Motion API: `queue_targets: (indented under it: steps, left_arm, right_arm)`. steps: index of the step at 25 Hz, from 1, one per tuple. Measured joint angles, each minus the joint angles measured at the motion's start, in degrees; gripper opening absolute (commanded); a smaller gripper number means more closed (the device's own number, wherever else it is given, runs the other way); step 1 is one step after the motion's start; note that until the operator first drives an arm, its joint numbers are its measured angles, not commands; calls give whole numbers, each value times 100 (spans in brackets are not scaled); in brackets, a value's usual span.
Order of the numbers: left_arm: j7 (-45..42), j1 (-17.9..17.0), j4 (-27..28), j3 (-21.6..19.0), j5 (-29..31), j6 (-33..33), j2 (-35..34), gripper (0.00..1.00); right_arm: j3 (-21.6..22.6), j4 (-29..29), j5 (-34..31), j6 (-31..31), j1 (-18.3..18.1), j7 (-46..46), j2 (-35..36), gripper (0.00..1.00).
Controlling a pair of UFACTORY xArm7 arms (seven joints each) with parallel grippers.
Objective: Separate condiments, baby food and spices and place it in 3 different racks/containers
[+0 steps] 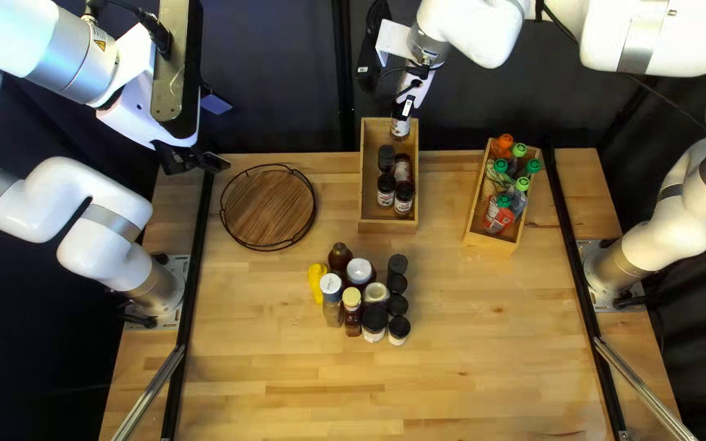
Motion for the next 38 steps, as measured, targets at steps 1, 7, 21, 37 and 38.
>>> queue_targets:
  steps: [1,7,21,37,38]
  left_arm:
    - [0,0,0,0,0,0,0,100]
    - [0,0,0,0,0,0,0,100]
    - [0,0,0,0,0,0,0,100]
    - [0,0,0,0,0,0,0,100]
    - [0,0,0,0,0,0,0,100]
  right_arm:
    - [187,-34,-124,-60,-238,136,-29,0]
    - [1025,-182,-527,-362,-1198,739,-120,0]
    - [961,-521,-968,-867,-906,1333,-403,0]
    - [1054,-650,-584,-686,-949,1087,-81,100]
    - [1078,-687,-472,-649,-954,1002,13,100]
